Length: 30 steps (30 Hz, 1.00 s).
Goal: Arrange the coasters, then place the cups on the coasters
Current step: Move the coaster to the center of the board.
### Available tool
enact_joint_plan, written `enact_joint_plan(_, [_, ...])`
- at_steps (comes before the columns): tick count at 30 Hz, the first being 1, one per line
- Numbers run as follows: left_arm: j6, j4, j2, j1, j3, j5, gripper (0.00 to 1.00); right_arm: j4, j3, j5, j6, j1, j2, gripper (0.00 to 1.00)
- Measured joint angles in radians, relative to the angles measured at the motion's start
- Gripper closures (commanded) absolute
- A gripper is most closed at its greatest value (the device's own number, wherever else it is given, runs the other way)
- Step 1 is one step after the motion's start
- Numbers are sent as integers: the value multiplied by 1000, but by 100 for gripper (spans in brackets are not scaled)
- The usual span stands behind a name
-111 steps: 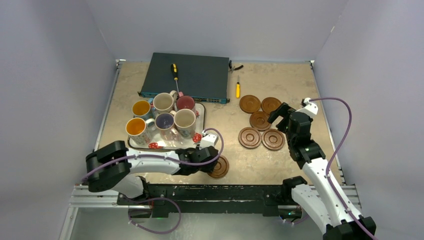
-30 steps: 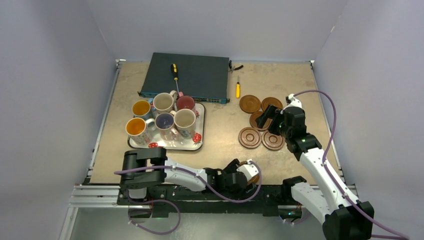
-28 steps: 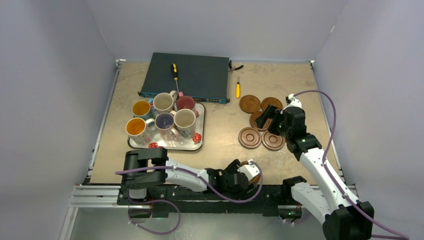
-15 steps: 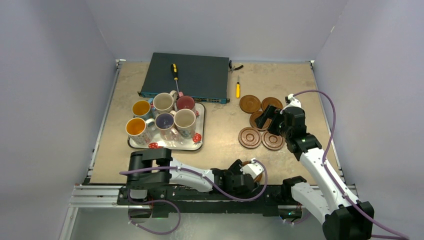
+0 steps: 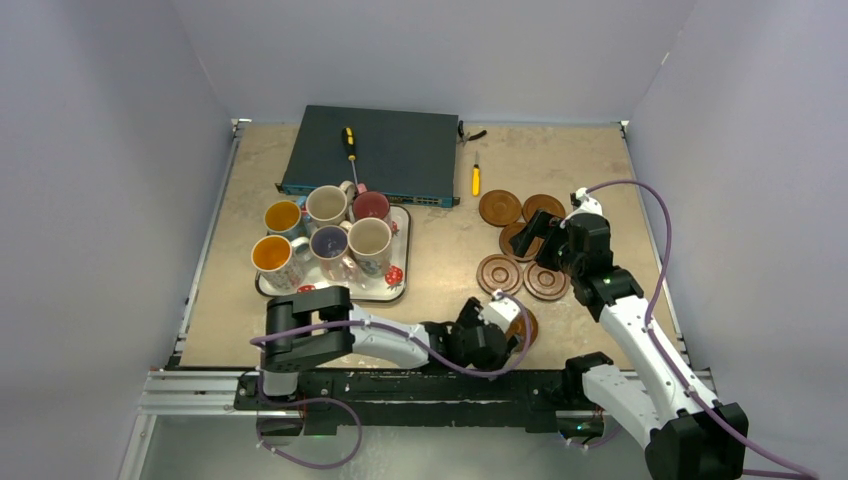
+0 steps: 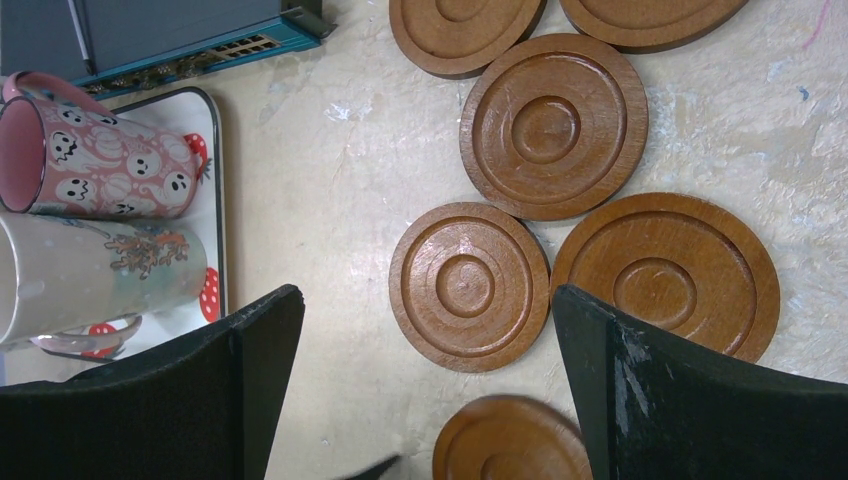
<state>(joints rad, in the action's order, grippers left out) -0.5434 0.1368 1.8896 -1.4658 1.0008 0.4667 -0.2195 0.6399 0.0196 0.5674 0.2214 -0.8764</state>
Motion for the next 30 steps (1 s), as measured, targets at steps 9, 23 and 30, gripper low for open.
enact_joint_plan(9, [-14,43,35,50,6,97,18,0,0,0,0,0,0,2])
enact_joint_plan(23, [31,73,36,-27,-1,95,13,0,0,2,0,0,0,2])
enact_joint_plan(30, [-3,45,72,-35,48,143,10,0,0,3,0,0,1,2])
